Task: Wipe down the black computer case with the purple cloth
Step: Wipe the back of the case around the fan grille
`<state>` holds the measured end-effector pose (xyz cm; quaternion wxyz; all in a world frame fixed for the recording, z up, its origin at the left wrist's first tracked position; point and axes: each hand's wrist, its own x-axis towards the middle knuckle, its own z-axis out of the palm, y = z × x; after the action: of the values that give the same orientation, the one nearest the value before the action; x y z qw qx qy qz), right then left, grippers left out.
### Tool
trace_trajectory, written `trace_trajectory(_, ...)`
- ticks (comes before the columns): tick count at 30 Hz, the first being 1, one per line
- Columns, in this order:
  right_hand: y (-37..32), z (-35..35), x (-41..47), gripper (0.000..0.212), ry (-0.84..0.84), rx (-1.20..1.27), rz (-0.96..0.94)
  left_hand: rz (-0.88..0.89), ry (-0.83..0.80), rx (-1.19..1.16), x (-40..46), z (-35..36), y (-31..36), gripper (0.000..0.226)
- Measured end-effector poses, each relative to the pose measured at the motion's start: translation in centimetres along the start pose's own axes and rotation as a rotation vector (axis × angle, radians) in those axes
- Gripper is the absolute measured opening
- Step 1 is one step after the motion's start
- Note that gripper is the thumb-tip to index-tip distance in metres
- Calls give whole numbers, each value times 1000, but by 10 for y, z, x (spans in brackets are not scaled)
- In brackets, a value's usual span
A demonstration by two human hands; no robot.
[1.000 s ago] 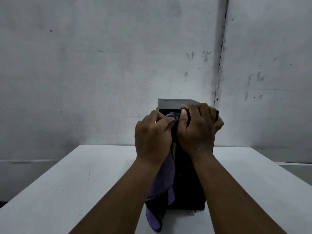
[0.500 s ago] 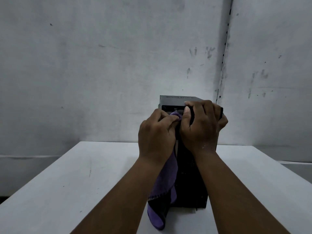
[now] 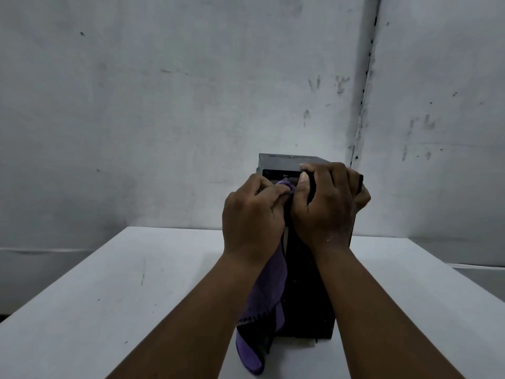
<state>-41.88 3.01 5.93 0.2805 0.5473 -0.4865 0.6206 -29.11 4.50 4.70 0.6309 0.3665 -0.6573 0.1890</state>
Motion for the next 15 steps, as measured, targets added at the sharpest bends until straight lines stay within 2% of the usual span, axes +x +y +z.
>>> trace_trajectory(15, 2, 3, -1, 21, 28, 7, -11, -29, 20, -9, -8, 5, 2, 17)
